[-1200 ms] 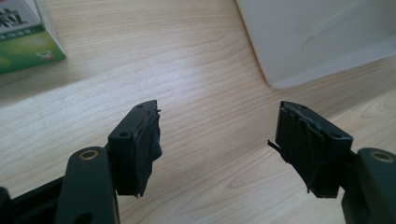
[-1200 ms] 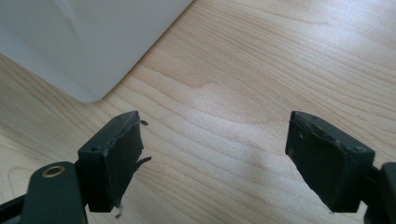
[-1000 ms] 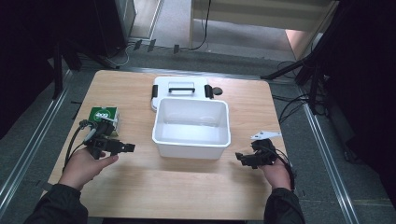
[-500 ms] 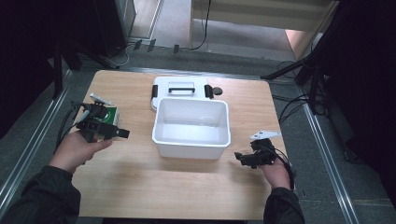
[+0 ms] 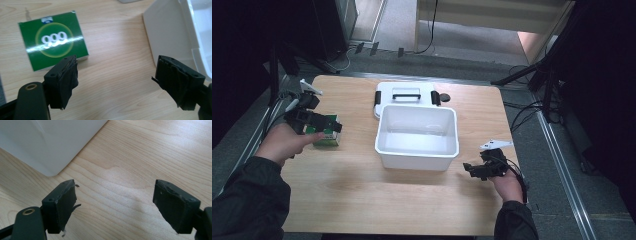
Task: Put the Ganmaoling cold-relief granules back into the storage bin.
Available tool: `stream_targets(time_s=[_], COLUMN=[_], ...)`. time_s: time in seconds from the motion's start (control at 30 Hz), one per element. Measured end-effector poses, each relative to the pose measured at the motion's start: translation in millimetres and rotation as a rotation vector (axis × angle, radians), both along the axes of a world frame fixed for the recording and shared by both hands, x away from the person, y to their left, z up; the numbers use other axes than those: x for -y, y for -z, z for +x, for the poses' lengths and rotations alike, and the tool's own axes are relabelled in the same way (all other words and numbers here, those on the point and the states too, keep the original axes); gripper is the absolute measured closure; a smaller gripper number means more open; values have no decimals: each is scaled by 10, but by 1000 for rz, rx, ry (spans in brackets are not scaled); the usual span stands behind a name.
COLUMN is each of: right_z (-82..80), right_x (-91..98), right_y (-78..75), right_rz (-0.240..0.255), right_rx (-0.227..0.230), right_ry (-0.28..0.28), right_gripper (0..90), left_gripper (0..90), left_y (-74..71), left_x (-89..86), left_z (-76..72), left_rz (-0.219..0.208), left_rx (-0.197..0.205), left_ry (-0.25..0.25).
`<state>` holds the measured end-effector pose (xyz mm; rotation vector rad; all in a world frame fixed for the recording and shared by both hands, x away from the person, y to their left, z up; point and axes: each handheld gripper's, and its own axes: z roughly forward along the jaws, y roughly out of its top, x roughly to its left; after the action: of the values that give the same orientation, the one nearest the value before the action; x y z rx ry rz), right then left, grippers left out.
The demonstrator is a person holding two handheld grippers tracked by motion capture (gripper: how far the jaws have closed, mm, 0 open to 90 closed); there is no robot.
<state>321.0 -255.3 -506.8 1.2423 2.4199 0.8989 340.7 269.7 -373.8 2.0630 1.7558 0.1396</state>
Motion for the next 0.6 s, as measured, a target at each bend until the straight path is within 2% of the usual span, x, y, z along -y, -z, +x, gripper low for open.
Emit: stream_targets(time_s=[0.2,0.27,0.33,0.6], right_z=[2,1,1,4], right_x=[-6,-10,-10,-13], right_y=[-1,-5,-5,-5], right_rz=[0,3,3,3], right_rx=[1,1,1,1], right_ry=[-4,-4,-4,-8], right_gripper=[190,190,190,190], left_gripper=[163,145,141,122], left_y=[-16,0,16,156], left_x=[-102,-143,-154,-327], left_z=[141,224,256,541], left_rz=[26,19,27,70], left_rx=[-21,-46,-50,-139], left_ry=[-28,-50,-64,-141])
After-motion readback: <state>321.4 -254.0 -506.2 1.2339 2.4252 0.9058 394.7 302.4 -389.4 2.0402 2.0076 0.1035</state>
